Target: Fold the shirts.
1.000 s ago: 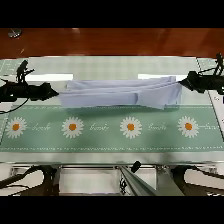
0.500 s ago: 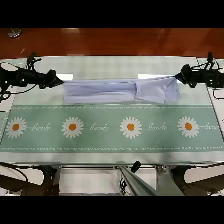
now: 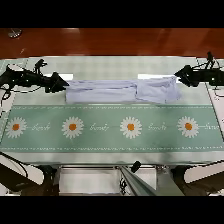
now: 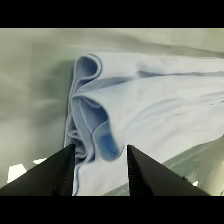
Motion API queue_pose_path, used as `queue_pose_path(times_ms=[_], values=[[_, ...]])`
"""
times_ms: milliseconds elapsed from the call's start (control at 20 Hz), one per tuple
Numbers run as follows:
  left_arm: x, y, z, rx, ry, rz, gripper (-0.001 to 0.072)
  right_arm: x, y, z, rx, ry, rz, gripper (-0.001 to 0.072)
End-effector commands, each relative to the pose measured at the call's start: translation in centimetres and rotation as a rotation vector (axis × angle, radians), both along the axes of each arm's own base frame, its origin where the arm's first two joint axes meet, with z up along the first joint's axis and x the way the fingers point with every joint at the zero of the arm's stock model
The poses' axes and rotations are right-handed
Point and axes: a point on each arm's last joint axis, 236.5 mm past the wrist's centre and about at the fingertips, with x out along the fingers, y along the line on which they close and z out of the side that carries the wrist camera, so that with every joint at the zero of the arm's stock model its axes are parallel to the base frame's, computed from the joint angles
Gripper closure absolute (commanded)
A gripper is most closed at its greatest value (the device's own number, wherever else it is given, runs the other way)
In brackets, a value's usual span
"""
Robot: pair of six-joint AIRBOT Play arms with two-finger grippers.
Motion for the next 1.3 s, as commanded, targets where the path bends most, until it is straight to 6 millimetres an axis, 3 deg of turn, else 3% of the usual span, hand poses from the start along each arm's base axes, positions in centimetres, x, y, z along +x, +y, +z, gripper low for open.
queue_pose_path(times_ms=[0, 150, 350, 550, 900, 950, 1050, 1100, 1150, 1250], values=[[-1.4, 1.2, 2.3, -0.035, 0.01, -0.021, 0.0317, -2.8, -3.3, 0.7, -0.145, 0.104, 0.094, 0.0092], [-1.5, 1.7, 6.0, -0.003, -0.095, -0.052, 0.0317, -5.5, -4.6, 0.2, -0.147, 0.191, 0.146, 0.0091], [-1.6, 1.5, 10.1, 0.031, -0.19, -0.064, 0.0318, -7.7, -2.7, -2.5, -0.022, 0.303, 0.205, 0.0089], [-1.7, 0.9, 11.8, 0.044, -0.23, -0.078, 0.0325, -6.0, 2.7, -4.0, 0.233, 0.287, 0.23, 0.0087], [-1.4, 0.7, 11.8, 0.05, -0.24, -0.072, 0.0326, -4.3, 8.0, -7.7, 0.156, 0.333, 0.258, 0.0102], [-1.4, 0.6, 11.8, 0.05, -0.24, -0.075, 0.0327, -4.1, 8.8, -7.7, 0.148, 0.332, 0.267, 0.0201], [-1.4, 0.4, 11.8, 0.05, -0.241, -0.079, 0.0356, -4.2, 9.6, -7.1, 0.151, 0.331, 0.295, 0.062], [-1.4, 0.3, 11.8, 0.05, -0.241, -0.081, 0.0453, -4.3, 9.7, -6.3, 0.149, 0.324, 0.31, 0.068], [-1.4, 0.1, 11.9, 0.049, -0.241, -0.083, 0.0566, -4.2, 9.5, -5.1, 0.13, 0.302, 0.324, 0.068], [-1.4, -0.9, 12.5, 0.056, -0.264, -0.098, 0.0664, -3.9, 9.0, -1.7, 0.066, 0.234, 0.337, 0.0681]])
